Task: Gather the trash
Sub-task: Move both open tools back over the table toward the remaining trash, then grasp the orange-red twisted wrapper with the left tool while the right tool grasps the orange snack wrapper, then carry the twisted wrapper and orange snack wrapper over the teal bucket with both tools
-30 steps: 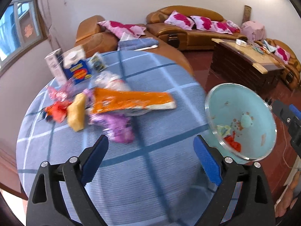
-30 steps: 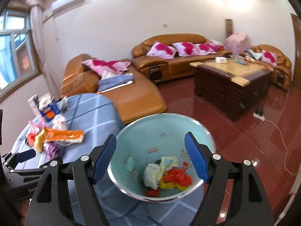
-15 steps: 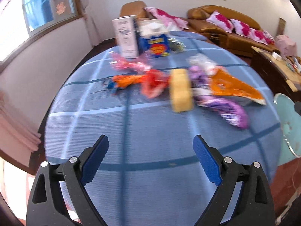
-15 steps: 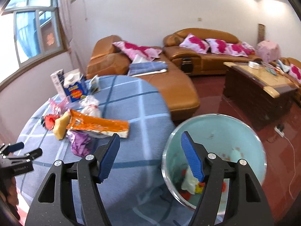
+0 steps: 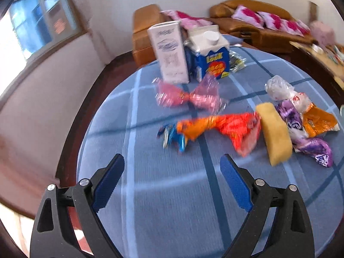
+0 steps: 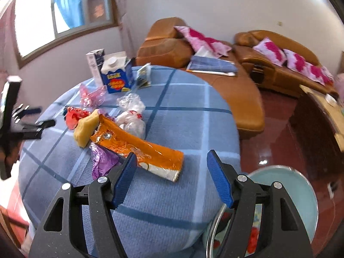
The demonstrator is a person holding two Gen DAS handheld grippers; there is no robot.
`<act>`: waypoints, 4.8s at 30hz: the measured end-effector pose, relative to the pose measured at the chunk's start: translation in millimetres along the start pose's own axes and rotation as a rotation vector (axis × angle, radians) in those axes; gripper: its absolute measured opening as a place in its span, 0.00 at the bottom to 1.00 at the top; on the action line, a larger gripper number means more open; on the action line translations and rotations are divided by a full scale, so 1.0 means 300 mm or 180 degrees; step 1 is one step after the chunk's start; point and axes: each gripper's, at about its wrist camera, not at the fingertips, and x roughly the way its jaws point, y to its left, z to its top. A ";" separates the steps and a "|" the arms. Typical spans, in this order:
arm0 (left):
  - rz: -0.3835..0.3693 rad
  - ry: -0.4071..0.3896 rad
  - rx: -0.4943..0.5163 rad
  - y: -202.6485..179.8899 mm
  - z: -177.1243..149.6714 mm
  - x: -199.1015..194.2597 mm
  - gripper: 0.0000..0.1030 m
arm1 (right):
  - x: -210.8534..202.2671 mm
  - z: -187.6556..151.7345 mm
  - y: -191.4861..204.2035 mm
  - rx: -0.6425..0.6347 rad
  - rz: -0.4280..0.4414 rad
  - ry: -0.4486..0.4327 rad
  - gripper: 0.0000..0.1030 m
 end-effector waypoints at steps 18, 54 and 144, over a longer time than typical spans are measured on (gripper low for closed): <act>-0.0529 0.0153 0.0770 -0.049 0.083 0.202 0.64 | 0.251 0.090 -0.007 -0.0640 0.1018 0.0764 0.58; 0.0151 -0.0132 -0.0568 0.014 -0.133 -0.242 0.33 | -0.097 -0.098 -0.048 0.0786 0.0445 0.0084 0.11; -0.0270 -0.0526 0.0000 -0.787 -0.045 -0.489 0.33 | -0.503 -0.417 -0.312 0.1679 -0.0679 -0.0630 0.11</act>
